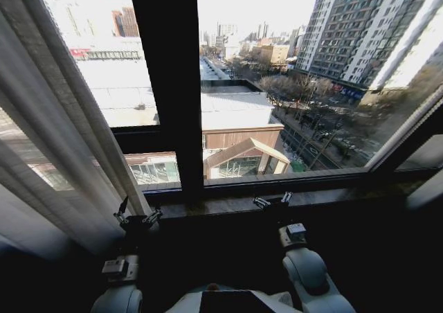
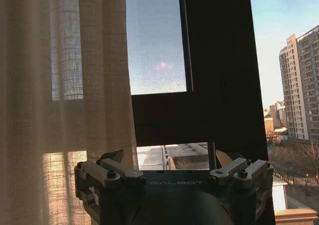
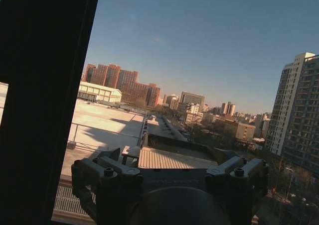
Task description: Open the curtains by pulling them apart, changing their state from closed to fully open.
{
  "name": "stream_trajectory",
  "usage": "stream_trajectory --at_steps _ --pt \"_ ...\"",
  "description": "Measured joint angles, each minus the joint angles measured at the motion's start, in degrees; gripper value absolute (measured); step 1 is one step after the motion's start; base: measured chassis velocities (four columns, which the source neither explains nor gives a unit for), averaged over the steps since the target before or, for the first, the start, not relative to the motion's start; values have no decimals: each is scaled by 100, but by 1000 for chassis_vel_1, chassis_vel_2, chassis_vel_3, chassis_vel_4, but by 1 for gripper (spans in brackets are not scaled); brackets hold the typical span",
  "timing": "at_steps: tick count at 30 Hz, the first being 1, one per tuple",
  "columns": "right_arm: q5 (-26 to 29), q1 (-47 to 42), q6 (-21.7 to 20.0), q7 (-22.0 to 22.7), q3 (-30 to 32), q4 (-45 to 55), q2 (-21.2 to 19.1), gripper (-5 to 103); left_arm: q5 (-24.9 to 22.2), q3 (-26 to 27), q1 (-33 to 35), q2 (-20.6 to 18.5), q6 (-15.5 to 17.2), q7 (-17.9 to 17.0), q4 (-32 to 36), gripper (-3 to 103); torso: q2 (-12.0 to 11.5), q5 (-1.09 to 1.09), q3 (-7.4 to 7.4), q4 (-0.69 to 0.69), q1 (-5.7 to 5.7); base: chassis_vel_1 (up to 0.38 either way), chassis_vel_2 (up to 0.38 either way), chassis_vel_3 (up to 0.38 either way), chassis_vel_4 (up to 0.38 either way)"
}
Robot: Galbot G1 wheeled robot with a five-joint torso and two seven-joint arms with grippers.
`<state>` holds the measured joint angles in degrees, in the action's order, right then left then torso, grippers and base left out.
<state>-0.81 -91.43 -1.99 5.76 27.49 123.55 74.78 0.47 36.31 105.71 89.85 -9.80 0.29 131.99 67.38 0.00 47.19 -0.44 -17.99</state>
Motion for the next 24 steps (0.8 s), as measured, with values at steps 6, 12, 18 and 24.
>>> stream_trajectory --at_steps 6,12,18,24 --pt "-12 5 61 -3 -28 25 5 100 -16 18 55 20 -36 -5 26 100 0 2 0 0 1 117 93 -111 -87" --pt "-3 94 98 -19 -156 72 7 100 -13 10 -16 -2 -76 -107 -13 100 0 1 0 0 0 25 32 -32 -23" --pt "104 541 -56 -97 -195 -290 -25 100 42 -98 -466 -64 70 -179 -206 100 0 3 0 0 1 0 0 0 0" --pt "229 751 -187 -107 -145 -446 -70 100 69 -219 -759 -54 377 -180 -237 100 -1 1 0 0 0 0 0 0 0"
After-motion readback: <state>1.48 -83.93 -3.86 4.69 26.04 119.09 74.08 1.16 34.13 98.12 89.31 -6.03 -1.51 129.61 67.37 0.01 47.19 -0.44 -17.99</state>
